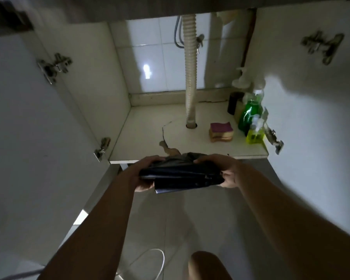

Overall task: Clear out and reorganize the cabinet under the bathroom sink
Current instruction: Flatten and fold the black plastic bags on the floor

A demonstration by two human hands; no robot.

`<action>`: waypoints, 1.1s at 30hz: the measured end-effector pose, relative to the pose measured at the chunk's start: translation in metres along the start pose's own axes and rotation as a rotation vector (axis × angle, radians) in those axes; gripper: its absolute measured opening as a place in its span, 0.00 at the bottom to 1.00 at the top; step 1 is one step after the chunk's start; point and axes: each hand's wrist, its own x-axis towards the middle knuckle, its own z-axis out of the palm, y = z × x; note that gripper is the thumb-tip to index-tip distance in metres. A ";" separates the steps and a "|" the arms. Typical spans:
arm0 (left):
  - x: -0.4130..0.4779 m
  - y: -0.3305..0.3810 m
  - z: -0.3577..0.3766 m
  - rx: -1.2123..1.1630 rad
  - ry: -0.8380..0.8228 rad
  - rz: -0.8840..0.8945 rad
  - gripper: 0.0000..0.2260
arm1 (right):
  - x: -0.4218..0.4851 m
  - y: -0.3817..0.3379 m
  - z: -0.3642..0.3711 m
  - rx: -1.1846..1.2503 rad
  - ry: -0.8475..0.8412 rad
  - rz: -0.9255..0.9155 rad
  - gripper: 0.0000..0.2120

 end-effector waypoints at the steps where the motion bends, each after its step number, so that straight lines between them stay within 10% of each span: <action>1: 0.004 0.014 -0.004 -0.006 0.027 0.007 0.13 | 0.008 -0.014 0.001 -0.015 0.001 -0.003 0.17; 14: 0.092 0.234 -0.054 0.257 0.264 0.398 0.09 | 0.155 -0.214 0.039 -0.079 0.053 -0.383 0.17; 22: 0.242 0.137 -0.097 0.400 0.500 0.166 0.19 | 0.281 -0.097 0.018 -0.502 0.189 0.051 0.13; 33: 0.255 0.095 -0.108 0.618 0.595 0.513 0.17 | 0.292 -0.055 0.036 -0.071 0.276 -0.086 0.21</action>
